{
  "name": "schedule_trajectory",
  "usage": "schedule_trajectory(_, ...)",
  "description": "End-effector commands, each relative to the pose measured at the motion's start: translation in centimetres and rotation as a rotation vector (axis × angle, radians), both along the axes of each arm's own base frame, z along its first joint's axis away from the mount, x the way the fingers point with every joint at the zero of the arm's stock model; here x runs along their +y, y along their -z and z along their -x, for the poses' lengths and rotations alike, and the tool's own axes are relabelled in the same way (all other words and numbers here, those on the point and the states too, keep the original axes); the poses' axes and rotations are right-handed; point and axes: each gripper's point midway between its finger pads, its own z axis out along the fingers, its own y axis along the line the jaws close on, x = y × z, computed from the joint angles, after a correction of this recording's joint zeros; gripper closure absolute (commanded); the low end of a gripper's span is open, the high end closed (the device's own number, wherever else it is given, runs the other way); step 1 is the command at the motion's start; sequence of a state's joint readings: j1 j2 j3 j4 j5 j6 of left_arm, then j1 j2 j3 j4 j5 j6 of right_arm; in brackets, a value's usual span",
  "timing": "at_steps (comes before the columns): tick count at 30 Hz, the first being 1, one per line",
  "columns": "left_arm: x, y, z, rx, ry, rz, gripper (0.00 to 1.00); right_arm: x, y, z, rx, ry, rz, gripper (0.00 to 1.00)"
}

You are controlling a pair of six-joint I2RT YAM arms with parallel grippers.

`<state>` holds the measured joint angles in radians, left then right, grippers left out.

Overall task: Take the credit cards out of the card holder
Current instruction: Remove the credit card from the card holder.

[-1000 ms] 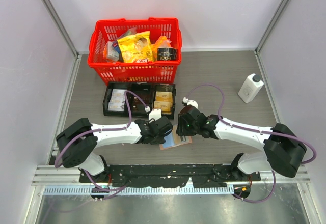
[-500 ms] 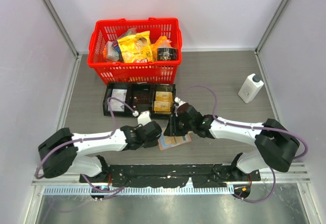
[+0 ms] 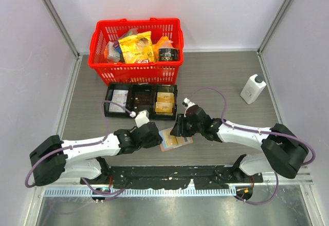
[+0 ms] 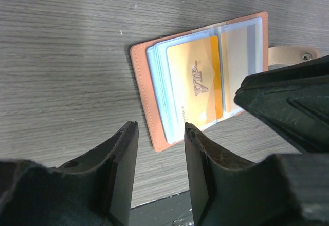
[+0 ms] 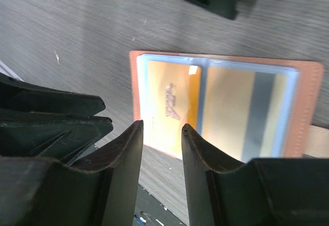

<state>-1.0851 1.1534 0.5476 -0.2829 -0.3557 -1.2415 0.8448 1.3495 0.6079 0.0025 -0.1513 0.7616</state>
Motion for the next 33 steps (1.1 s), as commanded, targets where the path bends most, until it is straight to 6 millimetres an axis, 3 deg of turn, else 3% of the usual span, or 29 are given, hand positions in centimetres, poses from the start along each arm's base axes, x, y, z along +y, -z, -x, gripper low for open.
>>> schedule_trajectory(1, -2.5, -1.4, -1.6, -0.030, 0.036, 0.029, 0.55, -0.1, -1.3, -1.0, -0.052, 0.006, -0.089, 0.59)
schedule_trajectory(6, -2.6, 0.0, -2.4, 0.011, 0.022, -0.014, 0.57, -0.2, -1.6, -1.5, -0.067, 0.005, -0.147, 0.60)
schedule_trajectory(14, -1.9, 3.1, -2.0, 0.083, 0.023, -0.107, 0.68, -0.5, 0.8, -1.3, -0.027, 0.002, -0.160, 0.63)
schedule_trajectory(20, -1.7, 4.7, -1.3, 0.137, 0.030, -0.137, 0.71, -0.8, 2.3, -1.0, -0.001, -0.007, -0.161, 0.64)
schedule_trajectory(25, -1.5, 5.3, -0.9, 0.159, 0.028, -0.147, 0.73, -1.2, 3.2, -0.6, 0.018, -0.012, -0.163, 0.67)
schedule_trajectory(33, -1.4, 5.5, -0.8, 0.166, 0.024, -0.149, 0.75, -1.7, 2.9, -0.6, 0.012, -0.013, -0.223, 0.73)
